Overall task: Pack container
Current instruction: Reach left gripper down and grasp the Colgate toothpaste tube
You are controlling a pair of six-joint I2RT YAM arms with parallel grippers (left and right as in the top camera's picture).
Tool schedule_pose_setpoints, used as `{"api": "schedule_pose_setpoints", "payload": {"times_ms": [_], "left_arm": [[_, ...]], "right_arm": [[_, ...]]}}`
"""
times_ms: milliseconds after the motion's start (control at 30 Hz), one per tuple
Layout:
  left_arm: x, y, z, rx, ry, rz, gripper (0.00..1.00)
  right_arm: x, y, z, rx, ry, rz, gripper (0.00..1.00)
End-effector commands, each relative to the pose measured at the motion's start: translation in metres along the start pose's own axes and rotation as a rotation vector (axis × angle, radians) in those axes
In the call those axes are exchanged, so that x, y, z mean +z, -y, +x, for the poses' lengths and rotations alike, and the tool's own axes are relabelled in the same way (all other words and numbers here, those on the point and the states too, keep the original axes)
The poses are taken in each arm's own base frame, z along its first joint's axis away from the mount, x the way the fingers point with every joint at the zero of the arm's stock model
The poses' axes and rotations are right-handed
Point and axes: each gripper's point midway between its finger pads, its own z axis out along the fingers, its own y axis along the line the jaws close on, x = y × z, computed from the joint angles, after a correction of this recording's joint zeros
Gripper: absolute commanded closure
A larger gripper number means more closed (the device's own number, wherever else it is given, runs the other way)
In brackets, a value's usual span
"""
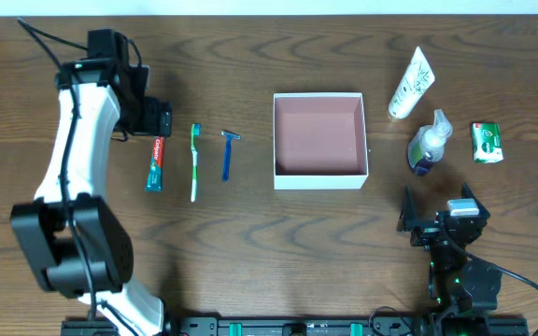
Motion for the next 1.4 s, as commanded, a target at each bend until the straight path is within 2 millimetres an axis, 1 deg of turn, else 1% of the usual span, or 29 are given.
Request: {"api": "schedule_pose_setpoints", "payload": {"times_ms": [0,133,433,833,1100,1367], "left_arm": [[0.014,-0.004,0.000,-0.068,-0.036,-0.013,0.02],[0.033,-0.003,0.007,-0.151,-0.096,-0.012,0.02],[0.066,0.001,0.030,-0.152,-0.206,-0.009,0.02],[0.089,-0.006,0.037,-0.151,-0.249,0.002,0.02],[0.096,-0.006,0.035,-0.117,-0.236,0.008,0.02],[0.105,-0.003,0.049,-0.117,-0.271,0.011,0.02]], "right_arm": [[0.000,-0.003,0.000,-0.013,0.002,-0.011,0.01],[0.000,-0.003,0.000,-0.013,0.002,-0.011,0.01],[0.000,-0.003,0.000,-0.013,0.002,-0.011,0.01],[0.000,-0.003,0.000,-0.013,0.002,-0.011,0.01],[0.000,-0.003,0.000,-0.013,0.002,-0.011,0.01],[0.000,-0.003,0.000,-0.013,0.002,-0.011,0.01]]}}
